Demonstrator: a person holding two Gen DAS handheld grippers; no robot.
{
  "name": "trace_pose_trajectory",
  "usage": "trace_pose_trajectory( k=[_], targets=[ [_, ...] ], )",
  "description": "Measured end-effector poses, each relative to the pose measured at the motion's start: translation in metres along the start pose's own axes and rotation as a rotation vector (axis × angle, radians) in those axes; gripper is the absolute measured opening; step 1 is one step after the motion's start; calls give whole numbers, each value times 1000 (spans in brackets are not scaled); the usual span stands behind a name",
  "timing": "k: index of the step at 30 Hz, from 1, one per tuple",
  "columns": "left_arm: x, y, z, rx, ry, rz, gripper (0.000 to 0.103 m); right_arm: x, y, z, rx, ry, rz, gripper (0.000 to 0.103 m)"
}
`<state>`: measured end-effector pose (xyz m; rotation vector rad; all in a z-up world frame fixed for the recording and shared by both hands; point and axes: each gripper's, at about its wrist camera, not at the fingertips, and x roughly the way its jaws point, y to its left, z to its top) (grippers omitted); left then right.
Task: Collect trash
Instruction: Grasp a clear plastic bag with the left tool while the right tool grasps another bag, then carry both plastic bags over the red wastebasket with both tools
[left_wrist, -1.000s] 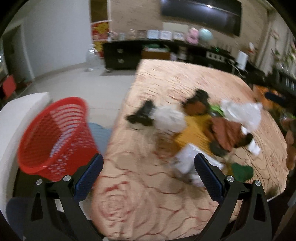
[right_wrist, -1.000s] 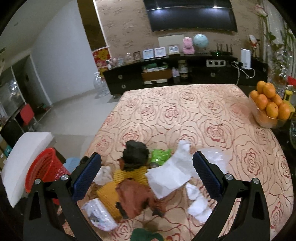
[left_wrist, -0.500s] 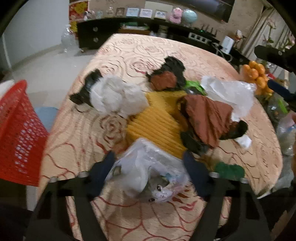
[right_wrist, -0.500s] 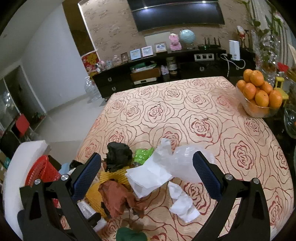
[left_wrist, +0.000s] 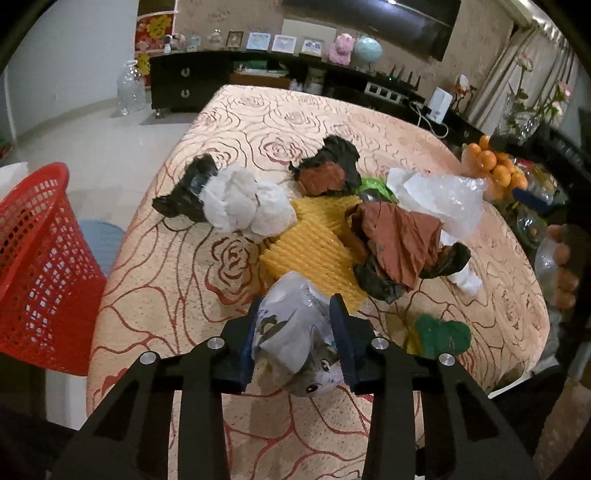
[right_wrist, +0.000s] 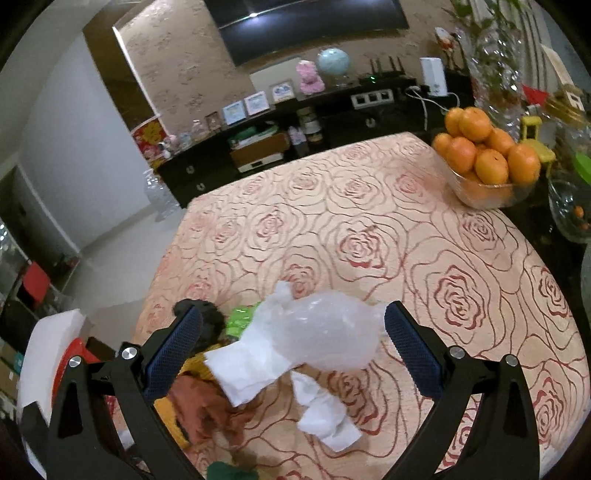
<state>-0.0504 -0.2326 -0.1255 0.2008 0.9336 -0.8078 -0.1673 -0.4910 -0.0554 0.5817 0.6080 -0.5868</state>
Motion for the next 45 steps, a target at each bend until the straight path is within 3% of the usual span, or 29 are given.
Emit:
trace_pose_trajectory(
  k=[10,13,15,19,28,32,38,45],
  targets=[
    [-27,10,10,2,-88,31,35,43,-9,-10,-3,94,-31,94],
    [-29,12,11,-4,-93,32,35,58,-12,-13,1,149,-36,80],
    [-31,14,11,-7,-99,34,35,63,-16,-16,7,177,-50,65],
    [-37,19,13,-11,-122,51,35,59,-20,-14,22,166,-43,50],
    [-75,34,27,-15,-228,121,35,14,-5,0,-21,8,-44,48],
    [-99,50,35,-31,-291,197,35,1,18,3,-81,-42,0,48],
    [-133,86,44,-108,-365,313,35,-4,56,4,-156,-53,68,48],
    [-154,120,45,-179,-394,430,35,-2,123,-11,-260,-40,189,48]
  ],
)
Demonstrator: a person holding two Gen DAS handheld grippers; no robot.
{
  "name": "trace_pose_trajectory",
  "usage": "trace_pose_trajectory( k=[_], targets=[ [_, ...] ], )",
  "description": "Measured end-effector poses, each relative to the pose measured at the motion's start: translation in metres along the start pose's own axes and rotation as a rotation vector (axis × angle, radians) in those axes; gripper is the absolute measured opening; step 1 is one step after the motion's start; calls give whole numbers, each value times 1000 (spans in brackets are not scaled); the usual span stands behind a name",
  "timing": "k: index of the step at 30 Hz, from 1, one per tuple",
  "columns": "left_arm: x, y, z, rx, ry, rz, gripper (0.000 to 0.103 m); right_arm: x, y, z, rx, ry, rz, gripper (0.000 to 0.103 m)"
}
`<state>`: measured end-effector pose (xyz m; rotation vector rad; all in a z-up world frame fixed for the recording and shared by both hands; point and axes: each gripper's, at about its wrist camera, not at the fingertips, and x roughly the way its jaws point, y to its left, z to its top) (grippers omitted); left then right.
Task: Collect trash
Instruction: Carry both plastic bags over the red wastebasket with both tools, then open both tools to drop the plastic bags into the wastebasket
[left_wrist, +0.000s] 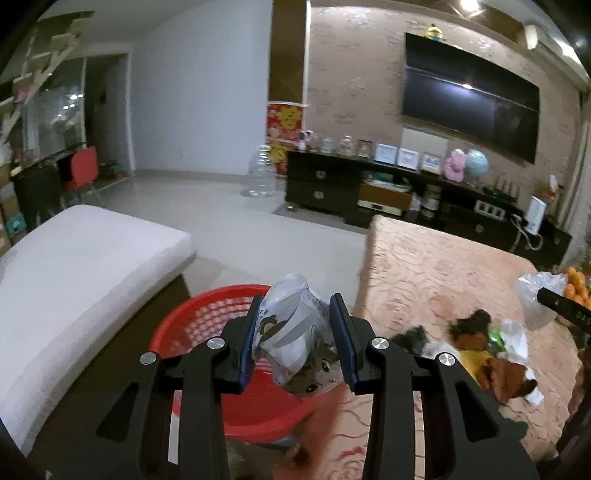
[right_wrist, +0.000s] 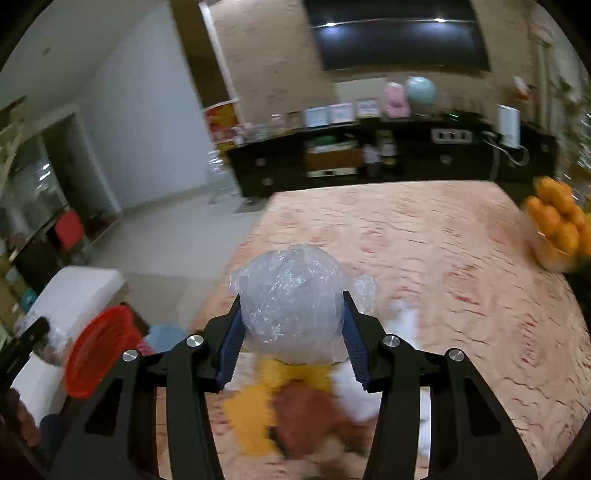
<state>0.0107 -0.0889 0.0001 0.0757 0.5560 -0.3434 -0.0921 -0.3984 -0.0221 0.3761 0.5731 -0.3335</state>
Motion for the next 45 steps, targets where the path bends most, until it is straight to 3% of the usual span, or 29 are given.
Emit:
trace_pose_trajectory(
  k=[8,17,25,32,42,45],
  targets=[
    [15,52,10,-51,11,109,35,25,90,-5,-121,48,177,48],
    [41,88,6,-90,49,173,35,54,180,-7,-269,133,344,48],
    [64,101,-6,-93,85,171,35,79,212,-3,-308,175,426,48],
    [80,104,-14,-98,144,105,35,106,226,-20,-308,263,470,49],
    [86,108,-17,-107,174,90,38,107,240,-25,-317,275,517,66],
    [83,111,-16,-126,169,78,51,103,243,-25,-302,274,529,78]
  ],
)
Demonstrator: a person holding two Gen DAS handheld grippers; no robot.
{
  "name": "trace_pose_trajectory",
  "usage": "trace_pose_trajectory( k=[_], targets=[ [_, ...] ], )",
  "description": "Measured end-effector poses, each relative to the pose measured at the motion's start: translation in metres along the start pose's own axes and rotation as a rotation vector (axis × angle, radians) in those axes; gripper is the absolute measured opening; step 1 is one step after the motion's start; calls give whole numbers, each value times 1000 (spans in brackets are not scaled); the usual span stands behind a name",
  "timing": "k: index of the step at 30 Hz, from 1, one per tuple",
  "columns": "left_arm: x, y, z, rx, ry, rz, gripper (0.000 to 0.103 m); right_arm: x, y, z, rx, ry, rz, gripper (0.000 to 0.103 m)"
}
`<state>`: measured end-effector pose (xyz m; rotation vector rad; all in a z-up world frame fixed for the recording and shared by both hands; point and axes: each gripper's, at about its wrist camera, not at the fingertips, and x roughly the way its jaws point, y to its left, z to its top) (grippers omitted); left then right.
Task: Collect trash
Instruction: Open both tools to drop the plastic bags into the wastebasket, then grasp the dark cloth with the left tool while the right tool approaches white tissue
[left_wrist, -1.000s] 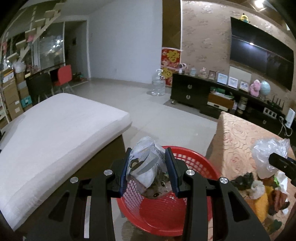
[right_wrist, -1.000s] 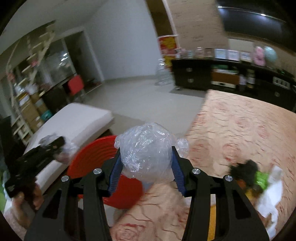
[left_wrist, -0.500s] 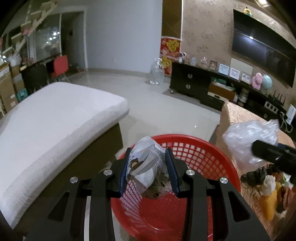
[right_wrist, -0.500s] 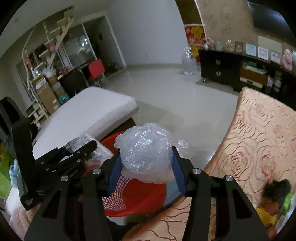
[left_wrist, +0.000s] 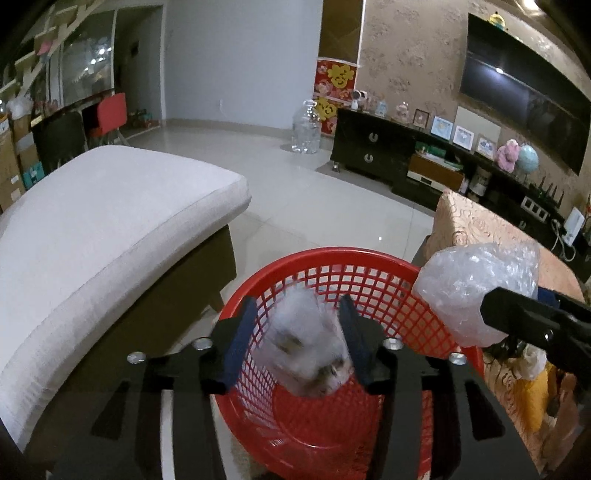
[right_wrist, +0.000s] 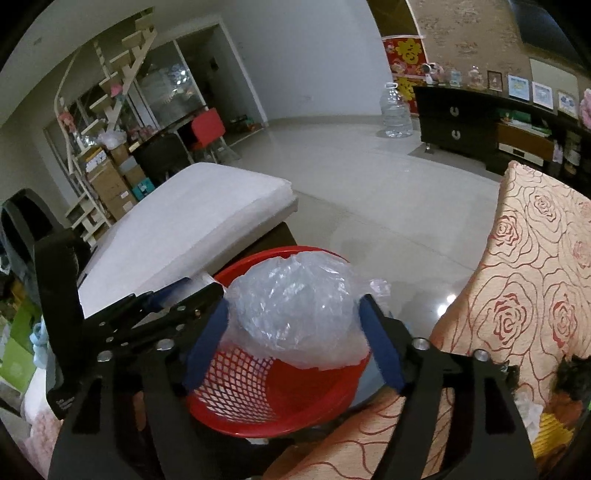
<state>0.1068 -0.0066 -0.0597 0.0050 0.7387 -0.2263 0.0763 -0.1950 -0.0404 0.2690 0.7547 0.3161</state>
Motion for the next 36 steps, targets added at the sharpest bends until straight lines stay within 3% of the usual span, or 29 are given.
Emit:
trace_pose_trajectory(
  k=[4,9,14,24,36],
  targets=[
    [-3,0,2,-5,-13,-12,65,-5,-5,3,34,-10,15,81],
    [-5,0,2,-7,-28,-26,71,-16,-11,3,50,-33,-3,81],
    [-15,-2,1,-2,-85,-22,76,-29,-15,2,23,-74,-82,81],
    [-30,-7,0,5,-147,-70,78,-74,-36,-6,13,-150,-268,81],
    [-46,-61,-11,104,-154,-163,78,-162,-111,-62,179,-215,-520,81]
  ],
)
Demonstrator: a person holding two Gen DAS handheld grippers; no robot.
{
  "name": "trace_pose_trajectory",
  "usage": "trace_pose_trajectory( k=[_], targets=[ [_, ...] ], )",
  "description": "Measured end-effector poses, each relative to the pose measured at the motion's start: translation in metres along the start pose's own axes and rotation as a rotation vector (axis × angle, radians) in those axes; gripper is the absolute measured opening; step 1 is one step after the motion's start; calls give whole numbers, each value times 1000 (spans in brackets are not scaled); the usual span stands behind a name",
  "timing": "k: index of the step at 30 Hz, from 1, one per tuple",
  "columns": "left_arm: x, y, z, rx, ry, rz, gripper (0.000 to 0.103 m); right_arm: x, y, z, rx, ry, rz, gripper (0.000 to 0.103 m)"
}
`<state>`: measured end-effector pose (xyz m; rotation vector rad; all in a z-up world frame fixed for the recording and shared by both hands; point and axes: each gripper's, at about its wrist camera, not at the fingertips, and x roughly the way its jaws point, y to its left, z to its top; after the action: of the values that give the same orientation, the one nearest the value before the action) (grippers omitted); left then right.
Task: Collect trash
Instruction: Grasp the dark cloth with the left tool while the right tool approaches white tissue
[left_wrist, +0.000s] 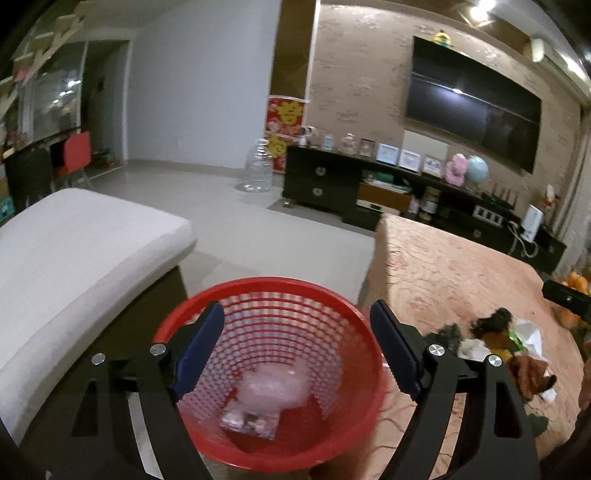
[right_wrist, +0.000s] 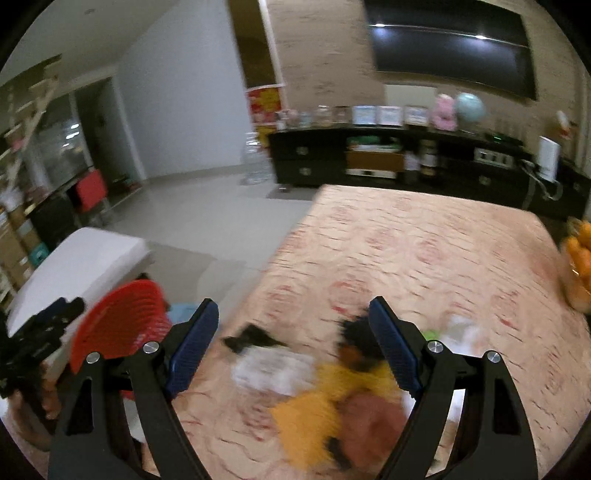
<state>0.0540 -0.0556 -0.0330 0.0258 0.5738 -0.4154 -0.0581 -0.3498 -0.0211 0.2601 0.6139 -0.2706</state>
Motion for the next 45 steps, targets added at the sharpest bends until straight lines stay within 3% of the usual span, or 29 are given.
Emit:
trace_pose_trajectory(
  k=[6,11,24,28,34,36,38,42,45],
  targets=[
    [7,-41,-1,64,37,-43,78,-14,-52,-18,75,1,-92,81],
    [32,-79,4,126,110,-67,78,-23,-73,-25,99,-10,-141,81],
    [114,-153,11,193,260,-154,78,-18,-111,-38,167,18,-154,81],
    [141,-171,-1,221,331,-191,77,-16,-118,-39,180,28,-164,81],
    [176,-175,-35,200,521,-231,50,-15,-125,-41,199,37,-170,81],
    [173,-175,-41,204,516,-233,43,-16,-127,-40,204,36,-171,81],
    [170,-174,-42,205,516,-257,28,-17,-129,-40,213,36,-171,81],
    [163,-169,-45,189,504,-289,24,-19,-134,-40,230,33,-173,81],
    [147,-165,-39,163,454,-324,23,-23,-138,-41,246,26,-180,81]
  ],
)
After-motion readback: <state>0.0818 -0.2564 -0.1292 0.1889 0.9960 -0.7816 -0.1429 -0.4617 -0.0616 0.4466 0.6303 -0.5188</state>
